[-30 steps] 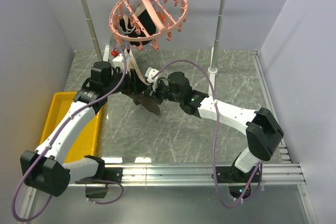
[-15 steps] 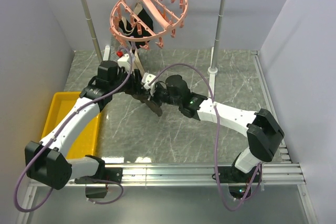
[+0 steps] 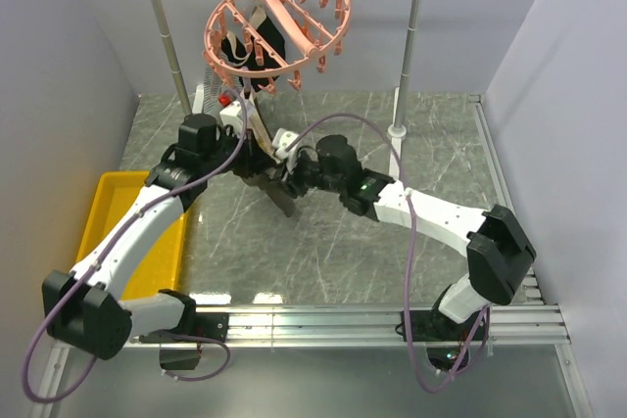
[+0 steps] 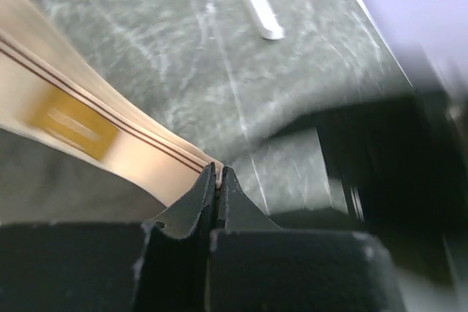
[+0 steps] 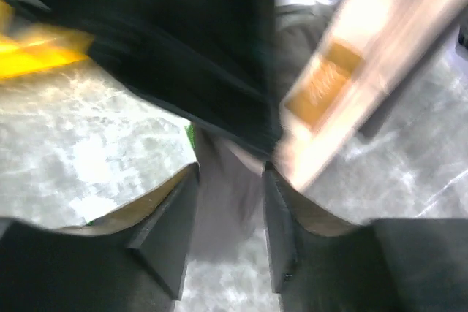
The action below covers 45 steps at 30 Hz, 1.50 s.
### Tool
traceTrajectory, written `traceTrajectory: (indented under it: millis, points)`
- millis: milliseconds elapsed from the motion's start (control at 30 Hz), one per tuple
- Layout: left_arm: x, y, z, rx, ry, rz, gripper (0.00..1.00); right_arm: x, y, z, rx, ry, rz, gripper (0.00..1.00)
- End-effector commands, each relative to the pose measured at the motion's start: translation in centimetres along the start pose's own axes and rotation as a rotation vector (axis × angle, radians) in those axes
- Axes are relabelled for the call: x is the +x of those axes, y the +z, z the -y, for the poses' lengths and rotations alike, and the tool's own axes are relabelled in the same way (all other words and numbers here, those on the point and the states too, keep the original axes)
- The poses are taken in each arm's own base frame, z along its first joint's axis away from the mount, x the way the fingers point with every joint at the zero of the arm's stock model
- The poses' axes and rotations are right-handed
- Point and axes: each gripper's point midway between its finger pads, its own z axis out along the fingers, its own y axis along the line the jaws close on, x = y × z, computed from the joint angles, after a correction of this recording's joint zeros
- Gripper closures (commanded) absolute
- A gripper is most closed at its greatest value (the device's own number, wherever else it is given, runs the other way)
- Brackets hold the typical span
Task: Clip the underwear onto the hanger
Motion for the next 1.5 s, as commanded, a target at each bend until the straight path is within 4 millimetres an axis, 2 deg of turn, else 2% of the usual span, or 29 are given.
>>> traceTrajectory:
  millis: [0, 33, 67, 133, 167, 233, 267, 333, 367, 400, 433, 467, 500, 533, 667, 967, 1033, 1133, 1167, 1200, 1233, 1333, 1367, 1433, 1467]
  points:
    - [-0.7, -2.4, 3.4, 0.149, 0.154, 0.062, 1.00, -2.8, -3.4, 3.3, 0.028, 0.148, 0.061, 0.49]
    - [-0.8, -2.6, 3.6, 0.164, 0.190, 0.081, 1.00, -2.9, -4.0, 3.9, 0.031, 0.236, 0.067, 0.48]
    - [-0.1, -3.0, 3.8, 0.177, 0.206, 0.087, 1.00, -3.2, -5.1, 5.5, 0.055, 0.280, 0.083, 0.48]
    - [0.0, -3.3, 4.2, 0.208, 0.248, 0.105, 1.00, -3.9, -6.0, 6.0, 0.055, 0.389, 0.097, 0.45]
    - [0.4, -3.4, 4.3, 0.218, 0.264, 0.104, 1.00, -3.6, -6.0, 6.2, 0.057, 0.423, 0.085, 0.43]
    - [1.0, -3.6, 4.8, 0.263, 0.313, 0.092, 1.00, -4.4, -5.9, 6.5, 0.058, 0.475, 0.085, 0.36]
    - [1.1, -3.7, 4.9, 0.273, 0.329, 0.091, 1.00, -3.9, -5.3, 6.5, 0.051, 0.511, 0.064, 0.33]
    - [1.4, -3.9, 5.2, 0.303, 0.381, 0.090, 1.00, -5.1, -4.7, 6.6, 0.026, 0.577, 0.065, 0.25]
    - [1.6, -3.9, 5.2, 0.307, 0.390, 0.081, 1.00, -4.0, -3.7, 6.5, 0.015, 0.625, 0.024, 0.23]
    - [1.7, -3.9, 5.2, 0.309, 0.397, 0.075, 1.00, -5.2, -3.4, 7.0, 0.005, 0.642, 0.039, 0.19]
    - [1.9, -3.8, 5.0, 0.311, 0.440, 0.069, 1.00, -5.5, -3.0, 6.8, -0.008, 0.684, 0.030, 0.18]
    - [2.1, -3.9, 5.0, 0.314, 0.446, 0.059, 1.00, -4.5, -2.1, 6.8, -0.009, 0.721, -0.008, 0.17]
    - [2.2, -3.9, 4.9, 0.315, 0.452, 0.053, 1.00, -5.6, -1.8, 7.1, -0.009, 0.724, 0.006, 0.15]
    - [2.2, -4.0, 4.9, 0.316, 0.467, 0.055, 1.00, -5.7, -1.4, 6.9, -0.006, 0.737, -0.005, 0.14]
    - [2.4, -4.1, 5.0, 0.326, 0.488, 0.061, 1.00, -5.2, 0.3, 6.6, 0.025, 0.770, -0.065, 0.12]
    - [2.2, -4.1, 5.1, 0.322, 0.482, 0.069, 1.00, -4.6, 2.6, 5.6, 0.044, 0.784, -0.120, 0.12]
    - [1.7, -4.3, 5.3, 0.321, 0.485, 0.085, 1.00, -4.2, 3.1, 5.5, 0.049, 0.775, -0.133, 0.19]
    - [0.8, -4.5, 5.4, 0.300, 0.460, 0.118, 1.00, -3.3, 3.6, 5.5, 0.045, 0.767, -0.158, 0.55]
    - [0.5, -4.5, 5.3, 0.288, 0.442, 0.127, 1.00, -3.2, 3.6, 5.7, 0.047, 0.766, -0.160, 0.81]
    - [0.4, -4.8, 5.4, 0.283, 0.408, 0.134, 1.00, -3.2, 3.4, 6.1, 0.052, 0.762, -0.156, 0.92]
    - [0.1, -5.0, 5.3, 0.275, 0.395, 0.146, 1.00, -3.3, 3.3, 6.3, 0.057, 0.762, -0.152, 0.99]
    - [-1.2, -6.0, 3.2, 0.166, 0.299, 0.214, 1.00, -3.4, 2.5, 7.3, 0.070, 0.736, -0.142, 1.00]
    - [-2.2, -6.7, 1.2, 0.086, 0.259, 0.253, 1.00, -3.5, 2.2, 7.6, 0.075, 0.728, -0.140, 1.00]
    - [-3.0, -8.0, -0.7, -0.006, 0.169, 0.303, 1.00, -3.7, 1.7, 8.1, 0.080, 0.697, -0.135, 1.00]
    - [-3.9, -8.9, -2.8, -0.092, 0.108, 0.347, 1.00, -3.7, 1.5, 8.3, 0.082, 0.691, -0.136, 1.00]
